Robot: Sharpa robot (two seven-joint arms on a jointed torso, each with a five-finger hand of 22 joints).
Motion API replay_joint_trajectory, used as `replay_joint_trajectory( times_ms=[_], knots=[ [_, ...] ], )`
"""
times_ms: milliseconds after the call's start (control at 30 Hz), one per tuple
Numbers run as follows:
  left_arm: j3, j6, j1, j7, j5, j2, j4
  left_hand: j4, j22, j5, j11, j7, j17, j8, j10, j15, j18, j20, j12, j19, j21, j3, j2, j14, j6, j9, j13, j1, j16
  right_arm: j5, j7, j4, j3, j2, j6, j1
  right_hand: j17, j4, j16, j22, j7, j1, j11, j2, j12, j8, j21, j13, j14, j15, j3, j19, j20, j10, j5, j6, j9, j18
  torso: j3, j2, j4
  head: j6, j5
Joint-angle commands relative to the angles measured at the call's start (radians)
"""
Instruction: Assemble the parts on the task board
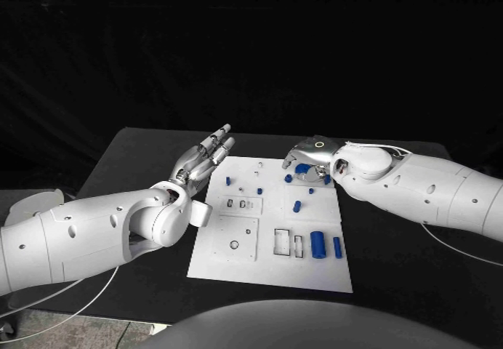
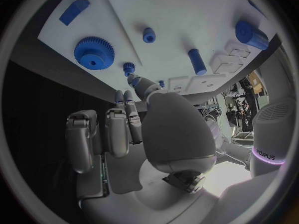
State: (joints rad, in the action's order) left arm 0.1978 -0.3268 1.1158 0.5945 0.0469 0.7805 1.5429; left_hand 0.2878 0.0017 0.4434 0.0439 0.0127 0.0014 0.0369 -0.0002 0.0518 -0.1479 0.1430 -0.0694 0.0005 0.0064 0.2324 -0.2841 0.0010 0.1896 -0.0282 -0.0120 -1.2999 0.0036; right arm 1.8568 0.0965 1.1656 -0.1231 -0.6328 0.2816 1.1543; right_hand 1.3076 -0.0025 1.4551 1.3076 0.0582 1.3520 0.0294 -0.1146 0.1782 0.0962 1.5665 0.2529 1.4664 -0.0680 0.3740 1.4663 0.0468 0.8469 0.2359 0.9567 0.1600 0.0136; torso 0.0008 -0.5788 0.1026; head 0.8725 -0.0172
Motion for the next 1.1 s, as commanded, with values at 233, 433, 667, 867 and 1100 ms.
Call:
replay_joint_trajectory(
  times_ms=[233,433,667,867,1100],
  knots=[
    [-0.001,0.027,-0.002,0.006,0.007,-0.004,-0.004,0.001,-0.002,0.004,-0.008,-0.011,-0.001,0.005,0.000,0.006,-0.016,0.008,0.001,0.000,-0.006,-0.005,0.002,-0.001,-0.002,0.000,0.000,-0.009,-0.004,0.016,0.010,-0.026,0.001,0.019,-0.006,-0.009,0.075,0.007,-0.010,0.261,-0.013,0.005,0.009,0.010,-0.017,-0.022,0.003,-0.032,0.052,0.016,0.007,0.103,0.012,0.059,-0.006,-0.008,0.000,-0.013,0.0000,0.000,0.0004,0.000,-0.002],
    [-0.001,0.027,-0.003,0.008,0.007,-0.007,-0.007,0.000,-0.002,0.007,-0.005,-0.005,-0.001,0.002,0.000,0.008,-0.017,0.011,0.000,0.000,-0.006,-0.007,0.002,-0.001,-0.015,0.002,-0.001,-0.014,-0.004,0.014,0.008,-0.045,0.001,0.031,-0.006,-0.013,0.061,0.011,-0.021,0.256,-0.041,0.004,0.019,0.004,-0.054,-0.030,-0.001,-0.066,0.046,0.024,0.014,0.097,0.020,0.058,-0.007,-0.023,-0.008,-0.011,-0.0003,0.001,0.0002,0.000,-0.001],
    [-0.001,0.029,-0.006,0.008,0.007,-0.010,-0.011,0.000,-0.002,0.008,-0.004,-0.004,-0.001,0.001,0.000,0.009,-0.017,0.011,0.001,0.000,-0.006,-0.007,0.003,-0.001,-0.017,0.002,-0.001,-0.015,-0.004,0.007,0.004,-0.070,0.002,0.044,-0.020,-0.016,0.047,0.013,-0.031,0.249,-0.057,0.003,0.019,0.004,-0.077,-0.025,-0.007,-0.085,0.041,0.025,0.009,0.090,0.022,0.046,-0.013,-0.010,-0.008,-0.008,-0.0008,0.001,-0.0004,0.000,-0.002],
    [-0.001,0.031,-0.008,0.008,0.006,-0.011,-0.012,0.000,-0.002,0.009,-0.004,-0.003,-0.001,0.001,0.000,0.010,-0.017,0.012,0.001,0.000,-0.006,-0.007,0.003,-0.001,-0.018,0.002,-0.001,-0.016,-0.004,0.004,0.005,-0.078,0.002,0.048,-0.019,-0.019,0.047,0.015,-0.031,0.252,-0.061,0.003,0.018,0.008,-0.077,-0.019,-0.005,-0.091,0.041,0.024,0.006,0.093,0.023,0.069,-0.016,0.012,-0.004,-0.009,-0.0001,0.002,-0.0003,0.000,-0.004],
    [-0.001,0.034,-0.009,0.008,0.006,-0.012,-0.013,0.000,-0.002,0.009,-0.004,-0.003,-0.001,0.001,0.000,0.010,-0.017,0.012,0.000,0.000,-0.006,-0.007,0.003,-0.001,-0.019,0.002,-0.001,-0.016,-0.004,0.003,0.013,-0.099,0.003,0.062,-0.015,-0.027,0.049,0.017,-0.029,0.253,-0.055,0.002,0.017,0.009,-0.074,-0.013,-0.004,-0.096,0.041,0.024,0.005,0.095,0.022,0.093,-0.017,0.031,0.002,-0.010,0.0002,0.001,0.0010,0.000,-0.009]
  ],
)
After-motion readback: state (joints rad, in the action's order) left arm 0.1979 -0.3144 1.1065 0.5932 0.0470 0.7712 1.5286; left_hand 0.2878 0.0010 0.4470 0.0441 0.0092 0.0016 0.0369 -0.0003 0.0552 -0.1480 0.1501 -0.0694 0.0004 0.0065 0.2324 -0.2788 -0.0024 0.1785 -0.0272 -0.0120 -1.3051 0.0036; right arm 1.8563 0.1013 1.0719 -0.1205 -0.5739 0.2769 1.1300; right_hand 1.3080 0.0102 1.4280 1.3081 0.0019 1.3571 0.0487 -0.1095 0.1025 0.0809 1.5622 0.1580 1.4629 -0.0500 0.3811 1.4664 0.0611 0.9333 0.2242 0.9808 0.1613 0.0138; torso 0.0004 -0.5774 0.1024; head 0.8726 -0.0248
